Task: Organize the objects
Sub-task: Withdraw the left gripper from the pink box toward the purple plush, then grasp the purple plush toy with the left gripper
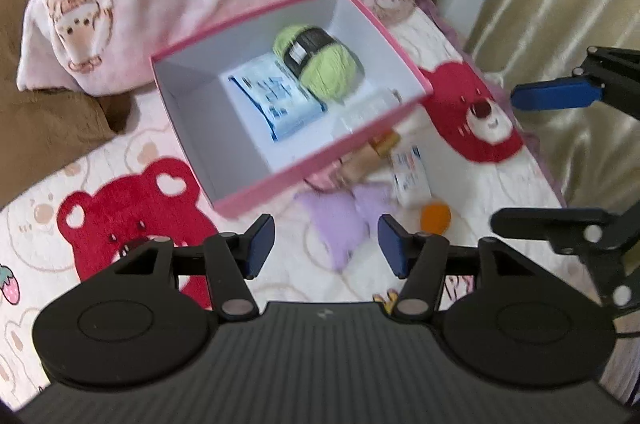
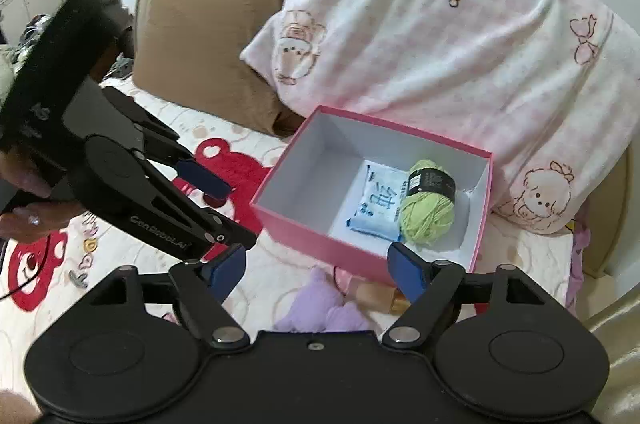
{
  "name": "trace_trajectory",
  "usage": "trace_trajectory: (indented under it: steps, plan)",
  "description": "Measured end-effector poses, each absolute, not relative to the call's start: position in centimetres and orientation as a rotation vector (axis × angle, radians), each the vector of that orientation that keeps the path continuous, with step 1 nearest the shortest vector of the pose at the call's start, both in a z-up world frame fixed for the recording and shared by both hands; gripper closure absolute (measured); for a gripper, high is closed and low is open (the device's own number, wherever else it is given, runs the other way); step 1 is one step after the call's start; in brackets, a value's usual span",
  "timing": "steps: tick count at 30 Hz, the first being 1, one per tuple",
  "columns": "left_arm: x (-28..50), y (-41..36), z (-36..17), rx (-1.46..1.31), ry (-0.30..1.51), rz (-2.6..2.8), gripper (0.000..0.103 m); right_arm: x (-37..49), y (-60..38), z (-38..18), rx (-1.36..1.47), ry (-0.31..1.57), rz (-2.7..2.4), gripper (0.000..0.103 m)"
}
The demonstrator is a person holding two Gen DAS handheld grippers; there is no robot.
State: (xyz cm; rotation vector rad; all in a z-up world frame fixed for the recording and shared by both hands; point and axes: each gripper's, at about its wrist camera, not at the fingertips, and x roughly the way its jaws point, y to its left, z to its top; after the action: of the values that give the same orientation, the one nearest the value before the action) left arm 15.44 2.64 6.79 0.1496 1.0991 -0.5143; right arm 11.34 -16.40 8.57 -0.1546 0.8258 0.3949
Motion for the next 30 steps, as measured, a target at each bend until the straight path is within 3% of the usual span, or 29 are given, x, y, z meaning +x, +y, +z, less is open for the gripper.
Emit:
trace_trajectory:
  steps: [11, 30]
  plan:
    - [13.5, 3.8, 1.6, 0.090, 1.110, -0.536, 0.046, 7.3, -16.9, 2.4, -0.056, 0.829, 0.407, 0.018]
    - [15.3, 3.9, -7.4, -0.100, 1.016, -0.484, 0.042, 13.6, -17.1, -9.9, 0.043, 0.920, 0.309, 0.018]
